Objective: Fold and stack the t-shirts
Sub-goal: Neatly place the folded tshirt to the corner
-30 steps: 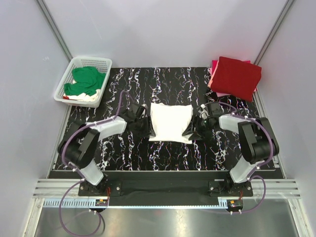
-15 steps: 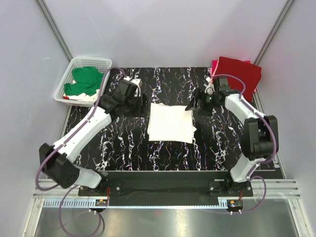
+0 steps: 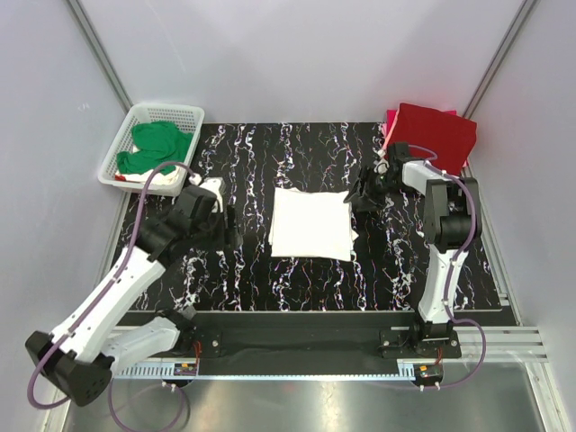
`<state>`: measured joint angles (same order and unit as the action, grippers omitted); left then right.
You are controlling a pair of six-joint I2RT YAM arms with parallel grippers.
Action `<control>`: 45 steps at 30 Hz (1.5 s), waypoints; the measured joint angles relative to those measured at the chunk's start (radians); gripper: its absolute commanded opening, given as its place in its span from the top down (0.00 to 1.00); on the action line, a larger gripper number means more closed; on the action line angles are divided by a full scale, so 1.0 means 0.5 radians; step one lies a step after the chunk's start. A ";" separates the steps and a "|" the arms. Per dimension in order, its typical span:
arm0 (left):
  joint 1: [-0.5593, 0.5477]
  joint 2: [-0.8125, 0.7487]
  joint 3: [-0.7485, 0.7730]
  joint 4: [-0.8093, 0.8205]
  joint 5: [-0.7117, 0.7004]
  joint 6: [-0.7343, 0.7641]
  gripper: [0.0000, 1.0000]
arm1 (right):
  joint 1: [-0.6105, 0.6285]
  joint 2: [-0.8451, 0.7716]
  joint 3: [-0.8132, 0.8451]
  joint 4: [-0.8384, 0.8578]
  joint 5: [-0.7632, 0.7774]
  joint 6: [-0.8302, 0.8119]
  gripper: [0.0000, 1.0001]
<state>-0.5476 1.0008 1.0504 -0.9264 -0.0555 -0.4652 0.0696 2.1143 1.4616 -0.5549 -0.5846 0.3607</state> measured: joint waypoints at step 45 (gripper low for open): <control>0.073 -0.502 -0.291 0.046 -0.481 0.009 0.15 | -0.043 0.298 1.952 -0.938 0.359 -0.201 1.00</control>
<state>-0.5110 0.7498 0.9047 -0.9035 -0.2962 -0.4606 0.0483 2.2631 2.4374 -1.0241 -0.4053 0.2600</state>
